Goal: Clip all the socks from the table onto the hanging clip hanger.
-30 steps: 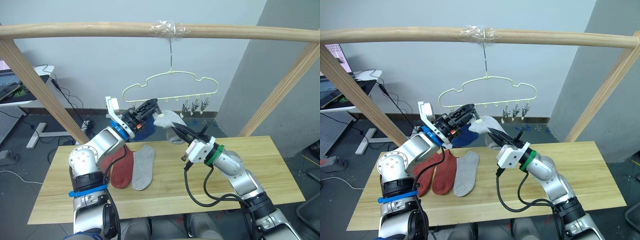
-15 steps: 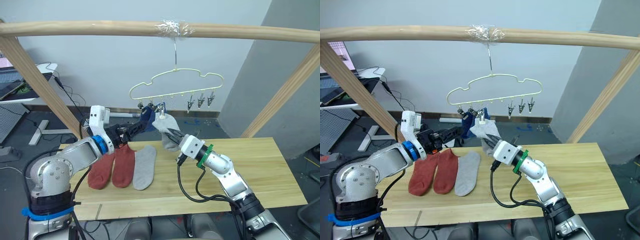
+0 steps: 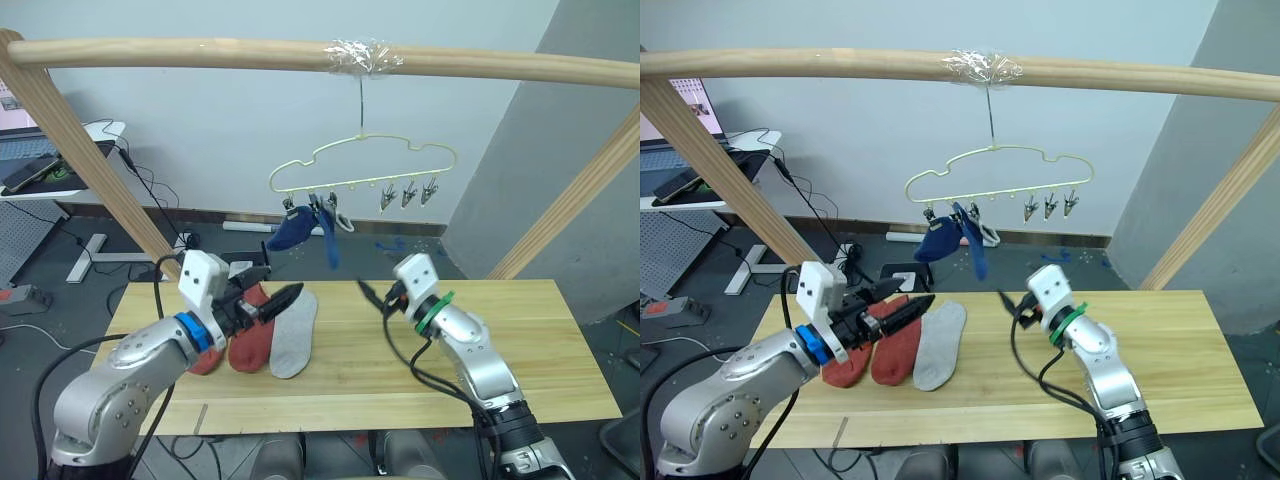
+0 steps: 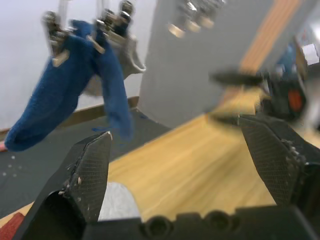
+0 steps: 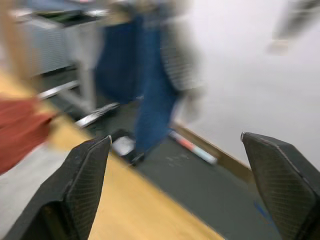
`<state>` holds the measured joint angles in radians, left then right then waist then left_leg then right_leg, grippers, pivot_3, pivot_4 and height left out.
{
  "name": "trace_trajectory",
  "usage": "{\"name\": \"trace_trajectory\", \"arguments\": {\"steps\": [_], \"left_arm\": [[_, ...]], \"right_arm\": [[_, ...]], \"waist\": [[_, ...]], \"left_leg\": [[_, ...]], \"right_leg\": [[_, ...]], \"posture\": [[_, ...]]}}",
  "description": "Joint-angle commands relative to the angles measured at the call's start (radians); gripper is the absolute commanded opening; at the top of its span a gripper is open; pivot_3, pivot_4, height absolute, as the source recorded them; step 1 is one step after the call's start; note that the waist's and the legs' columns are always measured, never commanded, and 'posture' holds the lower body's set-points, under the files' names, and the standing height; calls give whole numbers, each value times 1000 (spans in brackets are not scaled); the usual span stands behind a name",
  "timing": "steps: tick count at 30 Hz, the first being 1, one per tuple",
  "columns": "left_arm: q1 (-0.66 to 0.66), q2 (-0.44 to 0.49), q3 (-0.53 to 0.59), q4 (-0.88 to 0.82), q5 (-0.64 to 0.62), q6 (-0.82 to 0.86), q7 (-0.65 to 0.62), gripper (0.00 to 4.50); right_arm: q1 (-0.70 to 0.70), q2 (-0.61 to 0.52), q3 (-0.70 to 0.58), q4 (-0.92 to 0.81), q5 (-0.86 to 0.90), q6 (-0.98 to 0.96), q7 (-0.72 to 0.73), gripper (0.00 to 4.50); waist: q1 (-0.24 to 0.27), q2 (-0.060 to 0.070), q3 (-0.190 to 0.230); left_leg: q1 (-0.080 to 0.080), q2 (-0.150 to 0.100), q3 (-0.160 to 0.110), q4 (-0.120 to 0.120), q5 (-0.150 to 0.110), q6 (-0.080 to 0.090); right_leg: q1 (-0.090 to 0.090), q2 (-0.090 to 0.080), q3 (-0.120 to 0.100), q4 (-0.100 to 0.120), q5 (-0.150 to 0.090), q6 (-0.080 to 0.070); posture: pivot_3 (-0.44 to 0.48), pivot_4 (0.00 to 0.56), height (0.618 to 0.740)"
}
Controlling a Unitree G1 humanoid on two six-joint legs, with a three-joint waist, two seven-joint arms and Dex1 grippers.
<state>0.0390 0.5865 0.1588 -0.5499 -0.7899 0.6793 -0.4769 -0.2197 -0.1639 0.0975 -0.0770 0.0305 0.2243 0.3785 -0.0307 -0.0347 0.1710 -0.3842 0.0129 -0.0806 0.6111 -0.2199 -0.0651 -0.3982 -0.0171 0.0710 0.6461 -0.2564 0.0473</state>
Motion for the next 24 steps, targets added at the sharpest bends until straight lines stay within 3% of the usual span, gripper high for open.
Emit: {"name": "trace_trajectory", "arguments": {"steps": [1,4,7,24], "left_arm": [[-9,-9,-1,-30,69,-98,-32,4500],[-42,-29,-3,5,127,-160,-27,4500],[-73,-47,-14,39,162,-192,-35,4500],[-148,-145,-61,45,212,-221,-12,4500]], "right_arm": [[-35,34,-53,-134,54,135,-66,4455],[-67,71,-73,-181,70,197,-119,3847],[-94,86,-56,-180,53,216,-142,2796],[-282,192,-83,-1,40,192,-304,2796]], "waist": [[0,0,0],[-1,0,0],[-1,0,-1],[-2,0,-1]], "left_leg": [[0,0,0,0,0,0],[0,0,0,0,0,0],[-3,0,1,0,0,0],[-10,0,0,1,0,0]], "right_leg": [[0,0,0,0,0,0],[-1,0,0,1,0,0],[-4,0,0,1,0,0],[-10,1,-1,2,7,2]], "posture": [[24,111,740],[19,110,740],[13,109,740],[26,121,740]]}}
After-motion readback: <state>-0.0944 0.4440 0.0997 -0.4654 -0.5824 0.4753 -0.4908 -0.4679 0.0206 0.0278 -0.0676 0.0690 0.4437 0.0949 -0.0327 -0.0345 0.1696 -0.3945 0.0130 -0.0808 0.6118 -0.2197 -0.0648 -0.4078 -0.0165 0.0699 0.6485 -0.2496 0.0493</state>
